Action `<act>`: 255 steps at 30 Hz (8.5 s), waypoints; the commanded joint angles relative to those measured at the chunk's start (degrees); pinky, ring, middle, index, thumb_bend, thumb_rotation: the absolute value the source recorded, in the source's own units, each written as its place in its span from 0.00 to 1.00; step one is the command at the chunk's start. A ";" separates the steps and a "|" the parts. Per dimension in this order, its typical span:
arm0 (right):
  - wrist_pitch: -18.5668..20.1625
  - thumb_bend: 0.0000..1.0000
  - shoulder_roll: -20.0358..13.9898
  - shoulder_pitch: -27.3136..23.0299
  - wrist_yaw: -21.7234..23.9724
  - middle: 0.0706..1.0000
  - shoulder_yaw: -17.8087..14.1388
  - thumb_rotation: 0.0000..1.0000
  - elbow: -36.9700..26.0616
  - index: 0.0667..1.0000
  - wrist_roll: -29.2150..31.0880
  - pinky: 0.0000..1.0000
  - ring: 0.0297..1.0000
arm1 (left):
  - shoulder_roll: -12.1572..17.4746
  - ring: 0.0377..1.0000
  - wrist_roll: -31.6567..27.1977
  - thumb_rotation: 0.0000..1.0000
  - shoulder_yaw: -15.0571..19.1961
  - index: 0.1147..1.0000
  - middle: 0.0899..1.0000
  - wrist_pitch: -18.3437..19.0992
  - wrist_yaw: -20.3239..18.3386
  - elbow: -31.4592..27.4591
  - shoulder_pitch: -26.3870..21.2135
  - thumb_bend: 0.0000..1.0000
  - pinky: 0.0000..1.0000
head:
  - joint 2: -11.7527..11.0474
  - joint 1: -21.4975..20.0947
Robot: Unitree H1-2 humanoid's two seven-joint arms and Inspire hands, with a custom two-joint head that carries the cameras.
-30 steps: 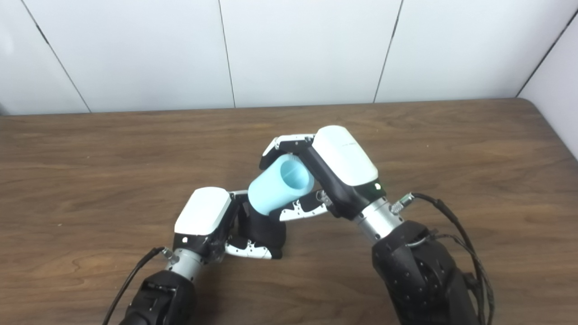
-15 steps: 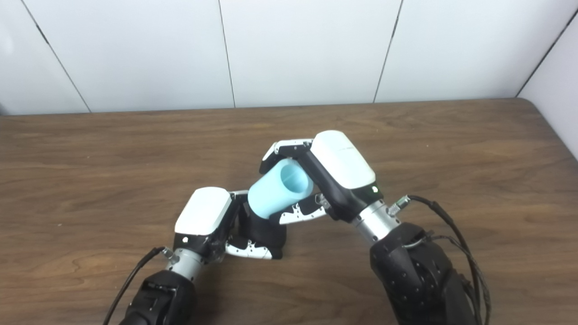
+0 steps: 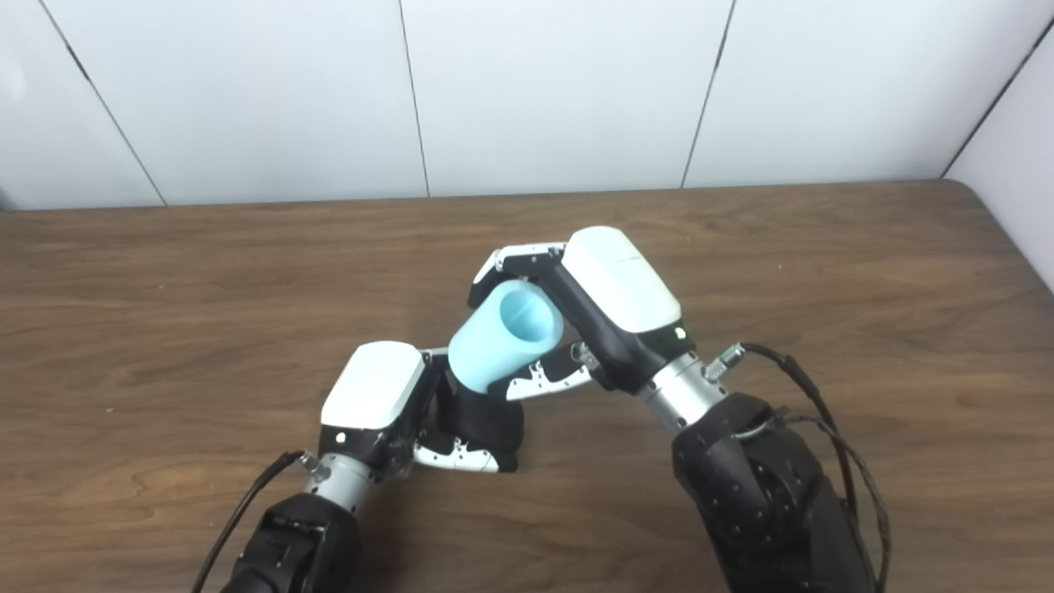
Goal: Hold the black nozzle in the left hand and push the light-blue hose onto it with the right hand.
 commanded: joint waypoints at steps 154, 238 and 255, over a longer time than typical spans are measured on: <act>-8.07 0.68 -4.98 3.33 26.12 1.00 -3.20 1.00 -16.17 0.96 -9.25 1.00 1.00 | -0.93 0.40 3.59 0.00 -4.09 0.44 0.34 1.80 -7.06 2.89 1.98 0.52 0.34 | 1.34 -0.01; -3.82 0.62 -4.14 2.54 16.27 0.97 -3.05 1.00 -17.14 0.95 -5.72 0.89 0.97 | -0.60 0.42 3.18 0.00 -3.69 0.43 0.35 0.84 -9.06 1.90 1.56 0.52 0.37 | 1.23 0.05; -1.41 0.61 -4.01 1.14 18.56 0.96 -7.54 1.00 -17.38 0.95 -4.85 0.91 0.99 | -0.64 0.44 3.10 0.00 -2.95 0.43 0.38 0.65 -7.27 2.03 1.68 0.52 0.38 | 1.16 0.47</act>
